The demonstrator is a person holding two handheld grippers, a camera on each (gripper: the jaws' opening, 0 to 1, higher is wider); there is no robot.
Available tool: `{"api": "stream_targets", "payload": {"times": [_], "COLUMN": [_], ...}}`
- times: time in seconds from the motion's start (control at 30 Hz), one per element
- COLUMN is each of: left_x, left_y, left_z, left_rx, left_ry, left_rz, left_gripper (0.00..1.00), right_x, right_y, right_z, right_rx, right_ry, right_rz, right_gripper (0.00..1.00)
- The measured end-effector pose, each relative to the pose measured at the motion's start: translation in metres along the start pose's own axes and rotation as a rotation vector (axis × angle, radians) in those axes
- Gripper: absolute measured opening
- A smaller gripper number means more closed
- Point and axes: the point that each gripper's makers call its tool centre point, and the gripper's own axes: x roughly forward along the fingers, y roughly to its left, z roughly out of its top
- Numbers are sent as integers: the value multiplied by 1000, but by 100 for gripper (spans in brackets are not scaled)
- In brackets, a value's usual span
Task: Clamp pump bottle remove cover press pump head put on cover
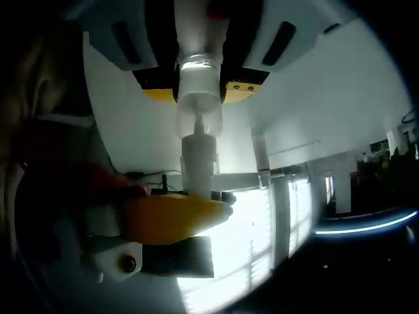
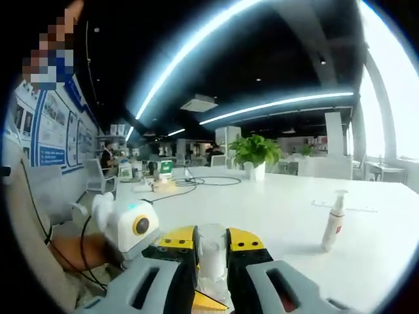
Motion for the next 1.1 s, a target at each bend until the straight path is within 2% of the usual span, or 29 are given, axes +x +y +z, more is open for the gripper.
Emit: {"api": "stream_targets", "payload": {"times": [0.4, 0.97, 1.1], "left_x": [0, 0, 0], "left_y": [-1, 0, 0], "left_z": [0, -1, -1], "left_rx": [-2, -4, -6], "left_ry": [3, 8, 8], "left_rz": [2, 4, 5], "left_gripper": [15, 16, 16], "right_x": [-2, 0, 0], "right_y": [-3, -3, -1], "right_z": [-3, -6, -6], "right_rx": [52, 19, -15], "right_ry": [-53, -46, -35], "right_rz": [-1, 5, 7], "right_gripper": [12, 12, 12]}}
